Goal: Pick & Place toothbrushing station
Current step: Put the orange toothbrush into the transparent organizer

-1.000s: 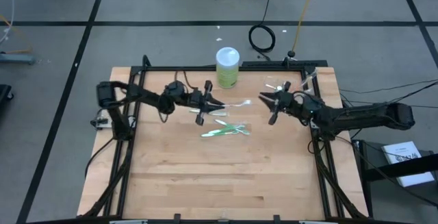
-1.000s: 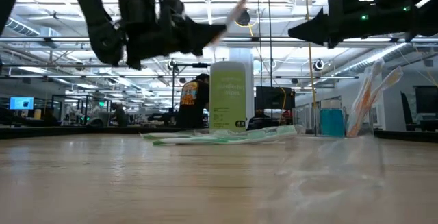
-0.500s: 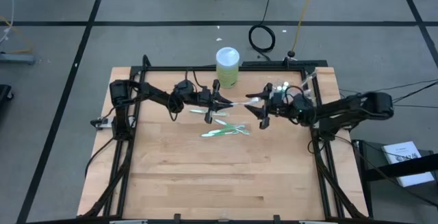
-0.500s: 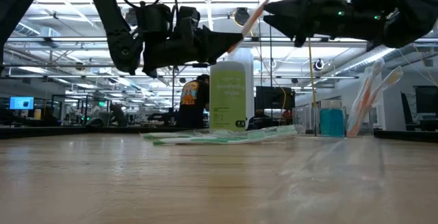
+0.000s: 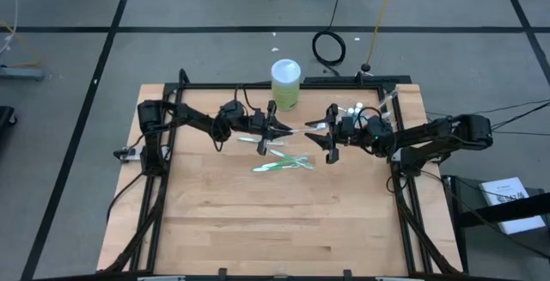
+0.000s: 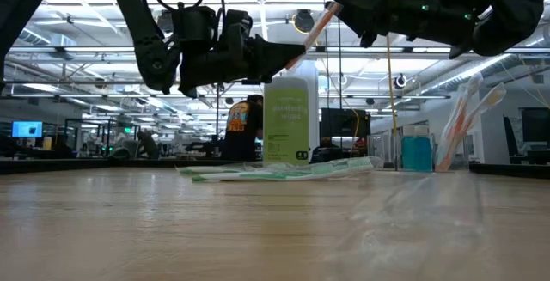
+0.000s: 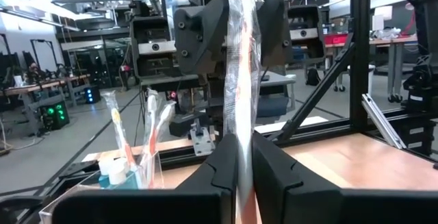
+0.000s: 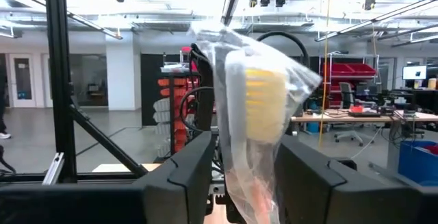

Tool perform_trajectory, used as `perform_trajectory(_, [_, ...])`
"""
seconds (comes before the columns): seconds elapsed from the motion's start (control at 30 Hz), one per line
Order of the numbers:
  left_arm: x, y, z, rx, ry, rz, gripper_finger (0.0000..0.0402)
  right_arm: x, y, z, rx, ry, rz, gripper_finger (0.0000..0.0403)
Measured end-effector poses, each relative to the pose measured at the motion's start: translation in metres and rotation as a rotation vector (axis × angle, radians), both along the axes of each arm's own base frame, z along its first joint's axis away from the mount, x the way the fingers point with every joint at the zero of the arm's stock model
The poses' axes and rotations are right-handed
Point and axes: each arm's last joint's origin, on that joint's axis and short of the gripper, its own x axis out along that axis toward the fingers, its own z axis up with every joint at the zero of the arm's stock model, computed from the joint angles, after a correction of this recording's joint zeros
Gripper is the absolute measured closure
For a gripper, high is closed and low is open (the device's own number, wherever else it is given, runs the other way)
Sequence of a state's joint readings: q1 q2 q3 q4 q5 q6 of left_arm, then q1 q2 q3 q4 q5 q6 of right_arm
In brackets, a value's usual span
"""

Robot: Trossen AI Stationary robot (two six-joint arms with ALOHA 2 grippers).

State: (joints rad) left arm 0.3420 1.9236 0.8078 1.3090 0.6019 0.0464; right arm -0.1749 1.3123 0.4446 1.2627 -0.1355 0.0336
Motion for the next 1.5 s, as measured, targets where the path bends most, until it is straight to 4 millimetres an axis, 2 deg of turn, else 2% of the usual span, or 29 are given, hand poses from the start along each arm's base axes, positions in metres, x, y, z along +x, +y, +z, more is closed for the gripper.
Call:
perform_trajectory(0.23, [0.000,0.001,0.000,0.000,0.001,0.003,0.0372,-0.001,0.000,0.001,-0.001,-0.004,0.000,0.0292])
perform_trajectory(0.5, [0.000,0.001,-0.001,-0.006,0.015,0.004,0.0368,-0.001,0.000,0.001,-0.022,-0.002,-0.011,0.0386])
perform_trajectory(0.57, [0.001,0.000,-0.002,-0.034,0.029,0.033,0.0363,-0.001,-0.001,0.001,-0.022,-0.003,-0.023,0.0391])
perform_trajectory(0.67, [0.003,-0.004,-0.005,-0.091,0.063,0.077,0.0339,-0.001,-0.002,0.000,0.012,0.003,-0.059,0.0389])
perform_trajectory(0.8, [0.005,-0.013,-0.001,-0.071,0.094,0.073,0.0282,-0.006,-0.004,0.004,0.028,0.028,-0.103,0.0394])
perform_trajectory(1.0, [-0.002,-0.023,0.030,-0.071,0.089,0.043,0.0205,-0.029,-0.008,0.021,0.045,0.088,-0.251,0.0394])
perform_trajectory(1.2, [-0.017,-0.026,0.057,-0.068,0.150,0.049,0.0166,-0.063,-0.007,0.033,0.054,0.180,-0.489,0.0394])
perform_trajectory(1.3, [-0.023,-0.025,0.061,-0.031,0.184,0.067,0.0159,-0.081,-0.008,0.031,0.106,0.253,-0.637,0.0394])
perform_trajectory(1.43, [-0.024,-0.023,0.058,-0.019,0.238,0.142,0.0158,-0.102,-0.009,0.026,0.137,0.341,-0.864,0.0393])
perform_trajectory(1.5, [-0.024,-0.021,0.055,-0.014,0.262,0.186,0.0158,-0.109,-0.008,0.026,0.145,0.346,-0.921,0.0393])
